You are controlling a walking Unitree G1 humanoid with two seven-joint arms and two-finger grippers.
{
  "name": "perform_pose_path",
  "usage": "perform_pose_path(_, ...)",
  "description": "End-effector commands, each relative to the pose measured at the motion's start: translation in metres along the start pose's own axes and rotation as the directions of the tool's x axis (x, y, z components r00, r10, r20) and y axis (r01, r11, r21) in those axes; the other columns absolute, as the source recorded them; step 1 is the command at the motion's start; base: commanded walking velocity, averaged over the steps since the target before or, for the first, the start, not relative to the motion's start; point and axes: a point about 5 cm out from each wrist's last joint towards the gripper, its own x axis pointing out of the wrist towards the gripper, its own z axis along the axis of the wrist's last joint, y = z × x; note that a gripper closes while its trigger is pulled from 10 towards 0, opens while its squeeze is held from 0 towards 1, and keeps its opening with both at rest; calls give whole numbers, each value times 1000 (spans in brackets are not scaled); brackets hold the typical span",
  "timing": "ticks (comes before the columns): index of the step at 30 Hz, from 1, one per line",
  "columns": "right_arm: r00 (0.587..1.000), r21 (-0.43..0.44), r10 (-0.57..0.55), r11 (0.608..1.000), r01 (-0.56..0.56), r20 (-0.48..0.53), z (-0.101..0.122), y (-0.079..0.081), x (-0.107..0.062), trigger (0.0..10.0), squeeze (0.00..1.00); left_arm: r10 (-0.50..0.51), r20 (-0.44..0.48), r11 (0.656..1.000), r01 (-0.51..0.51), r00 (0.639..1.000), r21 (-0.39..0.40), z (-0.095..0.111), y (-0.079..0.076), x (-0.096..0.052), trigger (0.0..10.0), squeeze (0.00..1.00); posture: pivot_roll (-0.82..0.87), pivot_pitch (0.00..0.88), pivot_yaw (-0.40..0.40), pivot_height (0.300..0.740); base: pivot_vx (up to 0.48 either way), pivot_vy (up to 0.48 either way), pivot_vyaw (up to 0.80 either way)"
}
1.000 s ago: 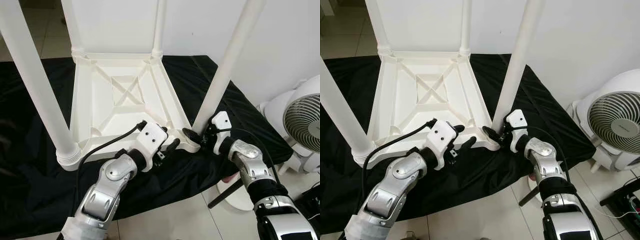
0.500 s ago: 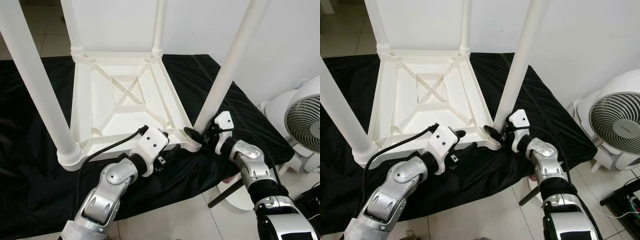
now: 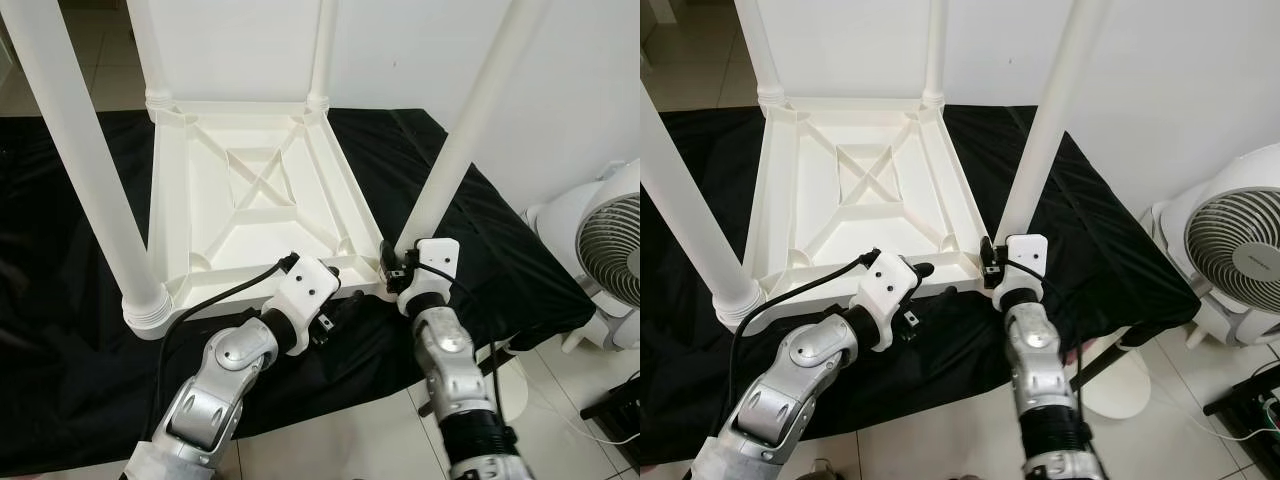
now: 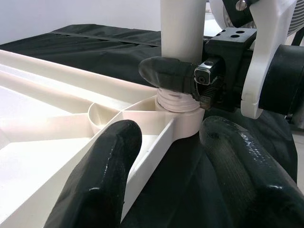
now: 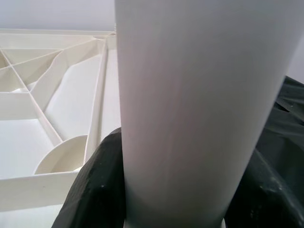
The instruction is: Building children table
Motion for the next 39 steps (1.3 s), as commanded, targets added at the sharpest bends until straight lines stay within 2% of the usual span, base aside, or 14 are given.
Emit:
perform_pose_path(1, 996, -42, -57, 998, 54, -65, -13, -5, -6, 0, 0, -2, -2, 1000, 2, 1000, -8, -1, -2, 2, 10000, 0, 71, 74, -89, 740, 0, 0, 0)
perform_pose_path(4, 998, 0, -38, 999, 38, -54, -10, 0, -5, 0, 0, -2, 1, 1000, 2, 1000, -10, -1, -3, 2, 10000, 0, 71, 72, -92, 740, 0, 0, 0)
perform_pose_path(5, 998, 22, -23, 999, 24, -58, -9, 1, -5, 10000, 0, -2, 2, 1000, 2, 1000, -10, 0, -3, 2, 10000, 0, 71, 70, -95, 740, 0, 0, 0)
perform_pose_path(7, 998, 32, -17, 999, 19, -61, -8, 0, -5, 10000, 0, -2, 3, 1000, 2, 1000, -10, 0, -3, 2, 10000, 0, 68, 68, -96, 740, 0, 0, 0)
perform_pose_path(9, 998, 44, -6, 999, 9, -64, -6, 0, -5, 10000, 78, 3, 7, 1000, -3, 1000, -13, 0, -3, 2, 10000, 0, 67, 68, -96, 740, 0, 0, 0)
perform_pose_path(10, 998, 52, 10, 999, -7, -56, -5, -1, -5, 10000, 1000, 5, 8, 1000, -4, 1000, -13, 0, -2, 3, 10000, 0, 65, 66, -97, 740, 0, 0, 0)
perform_pose_path(19, 986, 47, 166, 985, -165, -9, 3, -13, -3, 10000, 1000, 0, 8, 1000, 0, 1000, -6, 1, -2, 3, 10000, 0, 57, 66, -90, 740, 0, 0, 0)
perform_pose_path(21, 962, 31, 274, 961, -273, -11, 4, -19, -3, 10000, 1000, -3, 8, 1000, 3, 1000, -4, 1, -1, 4, 10000, 0, 56, 66, -85, 740, 0, 0, 0)
perform_pose_path(22, 925, 1, 380, 925, -380, -23, 5, -24, -3, 10000, 1000, -4, 9, 1000, 4, 1000, -2, 1, -1, 4, 10000, 0, 53, 66, -81, 740, 0, 0, 0)
perform_pose_path(23, 925, 1, 380, 925, -380, -23, 5, -24, -3, 10000, 1000, -4, 9, 1000, 4, 1000, -2, 1, -1, 4, 10000, 0, 53, 66, -81, 740, 0, 0, 0)
perform_pose_path(24, 883, -31, 468, 882, -469, -33, 7, -29, -2, 10000, 0, -6, 9, 1000, 6, 1000, -3, 2, 0, 4, 10000, 0, 49, 65, -78, 740, 0, 0, 0)
perform_pose_path(26, 817, -70, 575, 814, -577, -52, 10, -35, -1, 10000, 0, -11, 9, 1000, 11, 1000, 0, 2, 0, 4, 10000, 0, 47, 65, -76, 740, 0, 0, 0)
perform_pose_path(31, 756, -109, 648, 749, -654, -91, 13, -37, 12, 10000, 0, -15, 12, 1000, 15, 1000, 3, 3, 1, 5, 10000, 0, 48, 64, -75, 740, 0, 0, 0)
perform_pose_path(39, 729, -140, 677, 716, -684, -105, 16, -28, 28, 10000, 0, -9, 19, 1000, 9, 1000, 6, 5, 2, 6, 10000, 0, 59, 58, -82, 740, 0, 0, 0)
